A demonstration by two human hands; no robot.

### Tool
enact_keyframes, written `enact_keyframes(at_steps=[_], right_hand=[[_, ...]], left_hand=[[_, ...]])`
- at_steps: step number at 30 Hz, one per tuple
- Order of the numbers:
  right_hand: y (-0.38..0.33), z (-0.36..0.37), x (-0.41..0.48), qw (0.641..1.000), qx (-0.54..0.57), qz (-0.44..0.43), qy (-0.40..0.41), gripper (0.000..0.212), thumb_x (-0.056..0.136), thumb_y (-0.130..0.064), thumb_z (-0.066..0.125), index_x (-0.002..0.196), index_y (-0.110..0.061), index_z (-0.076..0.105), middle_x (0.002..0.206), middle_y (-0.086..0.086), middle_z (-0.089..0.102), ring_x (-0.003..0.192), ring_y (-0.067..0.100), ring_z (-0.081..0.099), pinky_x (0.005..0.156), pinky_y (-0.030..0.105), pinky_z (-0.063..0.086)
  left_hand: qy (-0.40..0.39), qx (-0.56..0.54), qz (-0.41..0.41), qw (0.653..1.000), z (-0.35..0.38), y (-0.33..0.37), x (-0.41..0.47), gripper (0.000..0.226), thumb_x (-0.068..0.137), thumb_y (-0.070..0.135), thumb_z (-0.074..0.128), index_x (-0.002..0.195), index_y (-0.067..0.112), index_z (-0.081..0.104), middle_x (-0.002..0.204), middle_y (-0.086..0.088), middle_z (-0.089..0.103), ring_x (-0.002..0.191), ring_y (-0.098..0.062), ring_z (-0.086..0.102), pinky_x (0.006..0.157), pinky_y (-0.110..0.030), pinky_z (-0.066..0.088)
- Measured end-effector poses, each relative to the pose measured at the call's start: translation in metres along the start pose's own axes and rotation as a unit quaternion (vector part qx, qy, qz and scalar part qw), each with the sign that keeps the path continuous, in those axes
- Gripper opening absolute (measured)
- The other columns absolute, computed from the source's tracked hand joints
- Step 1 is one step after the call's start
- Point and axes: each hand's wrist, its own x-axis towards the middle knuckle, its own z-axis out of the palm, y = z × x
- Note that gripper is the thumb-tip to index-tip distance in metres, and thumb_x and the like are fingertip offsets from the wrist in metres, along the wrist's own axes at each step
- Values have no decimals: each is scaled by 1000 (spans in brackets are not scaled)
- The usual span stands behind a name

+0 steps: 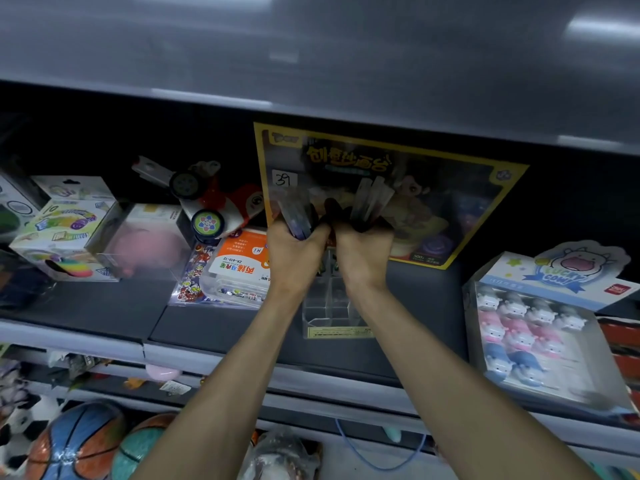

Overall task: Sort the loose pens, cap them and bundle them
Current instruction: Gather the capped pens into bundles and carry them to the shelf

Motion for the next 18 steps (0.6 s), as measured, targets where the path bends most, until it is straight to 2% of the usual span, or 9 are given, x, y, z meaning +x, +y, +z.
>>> enact_keyframes(at_steps=[3, 5, 7, 8, 9, 11, 12, 15, 18], right_hand=[[-3, 0, -2, 1000, 6, 8, -6, 18, 85, -4, 82, 85, 9, 70, 89, 17, 76, 81, 16, 70, 69, 33, 57], [-6, -1, -5, 1000, 5, 13, -13, 17, 83, 0, 81, 83, 11, 68, 84, 16, 74, 78, 14, 67, 67, 32, 55], [-5, -1, -7, 1000, -2, 13, -17, 20, 81, 3, 78, 78, 14, 61, 74, 10, 65, 72, 12, 60, 62, 31, 50], [-5, -1, -7, 1000, -6, 11, -19, 24, 80, 5, 76, 77, 16, 55, 72, 9, 59, 71, 14, 55, 60, 32, 46], [-6, -1, -7, 1000, -9, 7, -24, 25, 79, 6, 75, 75, 16, 52, 71, 10, 55, 71, 15, 51, 60, 32, 43], [-8, -2, -7, 999, -16, -3, -37, 22, 77, 9, 73, 76, 15, 52, 73, 11, 54, 72, 17, 50, 62, 34, 42], [-9, -3, -7, 999, -23, -8, -43, 18, 76, 11, 72, 78, 14, 54, 74, 12, 56, 72, 17, 52, 63, 34, 44], [-12, -8, -9, 996, -54, -31, -66, 19, 75, 13, 70, 90, 15, 58, 86, 28, 63, 75, 29, 60, 70, 37, 52], [-14, -16, -12, 990, -85, -58, -100, 22, 77, 10, 73, 97, 8, 66, 97, 25, 70, 94, 35, 71, 84, 45, 60]], left_hand=[[-3, -2, -5, 1000, -1, 2, 0, 36, 80, 10, 72, 57, 26, 51, 53, 8, 52, 52, -8, 48, 49, -25, 40], [8, 2, 1, 1000, -2, 1, -3, 33, 78, 6, 70, 59, 23, 48, 54, 7, 52, 52, -8, 47, 49, -24, 41], [10, 2, 8, 1000, -4, 0, -7, 27, 76, 6, 69, 63, 17, 48, 55, -4, 52, 54, -8, 47, 51, -24, 42], [9, 5, 9, 1000, -4, 0, -8, 25, 75, 7, 69, 66, 8, 46, 57, -11, 50, 56, -9, 45, 52, -25, 41], [8, 8, 9, 1000, -5, 0, -8, 27, 75, 8, 70, 67, 4, 44, 57, -10, 48, 56, -8, 44, 53, -24, 41], [2, 14, 12, 1000, -7, 2, -9, 27, 76, 7, 73, 67, 15, 48, 57, 11, 50, 56, -1, 46, 54, -17, 41], [-4, 17, 17, 1000, -8, 5, -11, 25, 76, 6, 73, 70, 21, 54, 61, 16, 56, 59, 1, 51, 57, -15, 43], [-22, 15, 39, 999, -10, 11, -15, 25, 76, 5, 73, 86, 27, 65, 79, 17, 70, 74, 2, 64, 67, -14, 49], [-27, 22, 48, 998, -13, 13, -18, 31, 78, 3, 75, 94, 27, 67, 89, 17, 73, 83, 0, 69, 73, -15, 52]])
